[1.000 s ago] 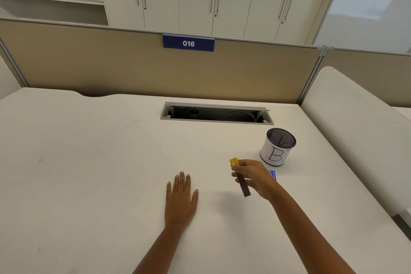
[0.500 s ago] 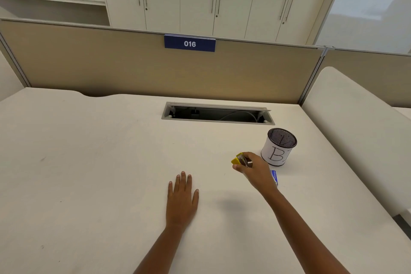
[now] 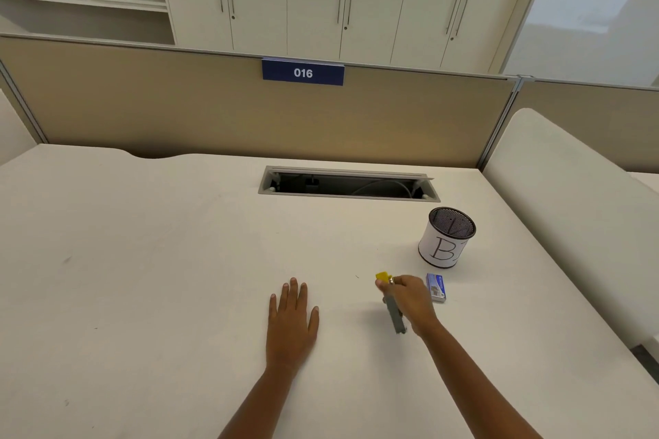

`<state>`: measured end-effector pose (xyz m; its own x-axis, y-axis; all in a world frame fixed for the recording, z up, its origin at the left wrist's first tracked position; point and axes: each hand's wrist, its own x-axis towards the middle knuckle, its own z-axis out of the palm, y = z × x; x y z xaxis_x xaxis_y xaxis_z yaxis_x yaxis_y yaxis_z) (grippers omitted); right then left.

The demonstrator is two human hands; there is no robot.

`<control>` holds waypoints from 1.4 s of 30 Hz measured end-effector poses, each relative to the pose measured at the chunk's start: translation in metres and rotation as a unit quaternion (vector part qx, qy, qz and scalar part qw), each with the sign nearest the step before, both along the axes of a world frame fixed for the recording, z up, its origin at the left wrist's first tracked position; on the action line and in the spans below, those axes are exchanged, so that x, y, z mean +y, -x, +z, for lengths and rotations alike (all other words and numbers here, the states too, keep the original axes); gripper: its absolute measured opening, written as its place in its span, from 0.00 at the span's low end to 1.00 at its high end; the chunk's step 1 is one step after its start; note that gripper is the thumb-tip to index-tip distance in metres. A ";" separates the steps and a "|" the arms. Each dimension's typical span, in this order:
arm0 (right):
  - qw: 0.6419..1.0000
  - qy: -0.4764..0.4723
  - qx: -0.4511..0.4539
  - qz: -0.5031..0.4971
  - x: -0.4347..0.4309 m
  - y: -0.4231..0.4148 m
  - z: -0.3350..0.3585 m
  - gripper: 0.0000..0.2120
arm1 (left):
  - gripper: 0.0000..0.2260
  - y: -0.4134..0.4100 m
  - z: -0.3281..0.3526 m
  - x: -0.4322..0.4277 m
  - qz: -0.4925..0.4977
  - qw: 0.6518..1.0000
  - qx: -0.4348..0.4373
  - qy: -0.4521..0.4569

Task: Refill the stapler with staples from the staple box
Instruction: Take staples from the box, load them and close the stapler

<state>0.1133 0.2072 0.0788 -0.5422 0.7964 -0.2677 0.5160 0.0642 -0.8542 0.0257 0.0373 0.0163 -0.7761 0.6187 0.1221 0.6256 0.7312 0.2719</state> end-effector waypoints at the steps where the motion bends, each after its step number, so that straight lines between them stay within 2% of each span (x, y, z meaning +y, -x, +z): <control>1: 0.999 -0.026 -0.031 0.000 -0.003 0.000 -0.004 0.12 | 0.17 -0.002 0.003 -0.001 -0.006 1.000 0.012 -0.002; 2: 0.997 -0.054 -0.058 -0.001 -0.007 0.000 -0.007 0.13 | 0.15 -0.003 0.006 -0.002 -0.017 1.000 0.014 0.001; 3: 0.993 -0.081 -0.081 0.001 -0.011 0.001 -0.010 0.14 | 0.19 -0.004 0.009 -0.005 -0.029 1.000 -0.005 0.009; 5: 0.983 -0.134 -0.126 0.023 -0.019 0.003 -0.016 0.19 | 0.33 -0.004 0.006 -0.006 -0.019 1.000 0.008 0.004; 6: 0.977 -0.154 -0.144 0.035 -0.022 0.004 -0.018 0.19 | 0.35 -0.003 0.007 -0.006 -0.012 1.000 0.010 0.005; 10: 0.964 -0.191 -0.178 0.051 -0.030 0.008 -0.022 0.18 | 0.24 -0.004 0.005 -0.004 -0.019 1.000 0.015 0.018; 16: 0.951 -0.231 -0.198 0.061 -0.039 0.022 -0.020 0.20 | 0.21 -0.001 0.005 -0.004 -0.006 1.000 0.021 0.020; 20: 0.950 -0.234 -0.192 0.076 -0.044 0.034 -0.019 0.22 | 0.23 -0.003 0.005 -0.006 -0.003 0.999 0.033 0.005; 22: 0.953 -0.226 -0.186 0.073 -0.046 0.038 -0.018 0.22 | 0.15 -0.002 0.002 -0.005 0.001 0.997 0.074 -0.020; 24: 0.955 -0.221 -0.185 0.074 -0.048 0.042 -0.018 0.22 | 0.19 -0.002 0.003 -0.004 0.002 0.998 0.058 -0.001; 26: 0.958 -0.209 -0.181 0.074 -0.048 0.044 -0.019 0.20 | 0.17 -0.002 0.006 -0.004 0.001 0.999 0.052 0.017; 28: 0.963 -0.193 -0.175 0.074 -0.048 0.044 -0.020 0.19 | 0.22 -0.003 0.007 -0.003 -0.009 1.000 0.020 0.018; 36: 0.972 -0.135 -0.180 0.070 -0.042 0.043 -0.027 0.33 | 0.27 -0.004 0.005 -0.002 0.008 1.000 0.026 -0.007; 38: 0.972 -0.140 -0.178 0.066 -0.037 0.042 -0.028 0.31 | 0.25 -0.003 0.004 -0.003 0.014 1.000 0.021 -0.003; 42: 0.972 -0.171 -0.155 0.053 -0.024 0.043 -0.028 0.14 | 0.24 -0.001 0.001 0.000 0.008 0.999 0.022 0.022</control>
<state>0.0705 0.1831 0.0513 -0.5615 0.8116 -0.1614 0.7202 0.3833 -0.5783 0.0265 0.0373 0.0173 -0.7809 0.6110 0.1302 0.6239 0.7523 0.2116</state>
